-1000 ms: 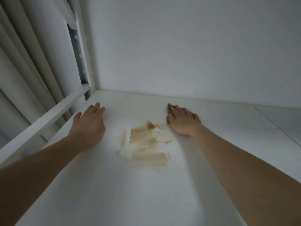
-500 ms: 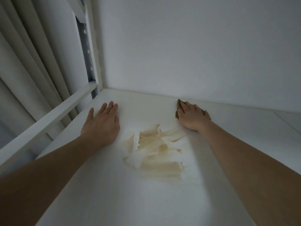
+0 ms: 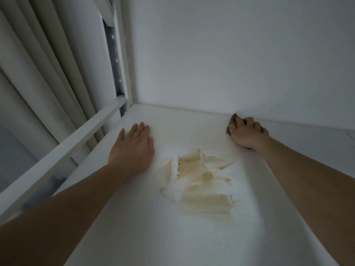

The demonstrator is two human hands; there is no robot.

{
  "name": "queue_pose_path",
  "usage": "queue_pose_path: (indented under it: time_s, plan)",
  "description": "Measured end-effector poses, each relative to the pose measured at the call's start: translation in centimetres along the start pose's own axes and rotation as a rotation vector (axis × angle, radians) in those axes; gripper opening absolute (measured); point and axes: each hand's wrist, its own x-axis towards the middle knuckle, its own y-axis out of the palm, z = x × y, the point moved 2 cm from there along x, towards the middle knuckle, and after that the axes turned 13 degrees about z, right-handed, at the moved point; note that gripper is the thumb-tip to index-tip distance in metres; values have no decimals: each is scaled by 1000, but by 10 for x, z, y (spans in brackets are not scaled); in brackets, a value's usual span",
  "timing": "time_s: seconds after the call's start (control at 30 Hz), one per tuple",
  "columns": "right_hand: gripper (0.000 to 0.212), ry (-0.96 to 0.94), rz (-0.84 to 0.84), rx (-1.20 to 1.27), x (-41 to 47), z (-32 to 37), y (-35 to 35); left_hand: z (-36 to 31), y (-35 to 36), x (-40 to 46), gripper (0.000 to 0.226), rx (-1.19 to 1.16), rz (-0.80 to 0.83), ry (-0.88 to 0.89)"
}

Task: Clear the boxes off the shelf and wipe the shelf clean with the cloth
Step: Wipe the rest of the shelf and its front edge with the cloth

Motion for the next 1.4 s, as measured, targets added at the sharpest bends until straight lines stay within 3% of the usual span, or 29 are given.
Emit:
queue_pose_path:
  time_s: [0.17,0.3,0.47,0.6,0.7,0.8,0.97,1.03,1.2,1.4]
  plan:
    - [58,-58,14,-18,5,66,3,0,2,0,55,-5,-5,2]
    - [56,-282,62,-65,-3,109,14,2,1,-1,54,-3,7,8]
    - [52,-589,138,-134,-22,79,20,3,0,-1,54,-21,29,28]
    - [52,-358,76,-94,-21,-2,11,4,0,0,54,-6,30,10]
    - [52,-216,47,-52,-29,-18,12,2,-1,-1,54,6,22,-6]
    - [51,-283,70,-68,-54,9,21,0,-4,-3,53,-45,16,7]
    - [49,-564,102,-141,-114,20,43,1,-10,-18,48,-359,-49,123]
    - [49,-539,131,-153,-113,-2,38,4,-11,-30,48,-358,-43,150]
    - [52,-174,56,-51,-90,-21,30,22,-8,-71,49,-300,-42,101]
    - [51,-376,82,-105,-147,15,53,27,-2,-105,49,-267,-50,22]
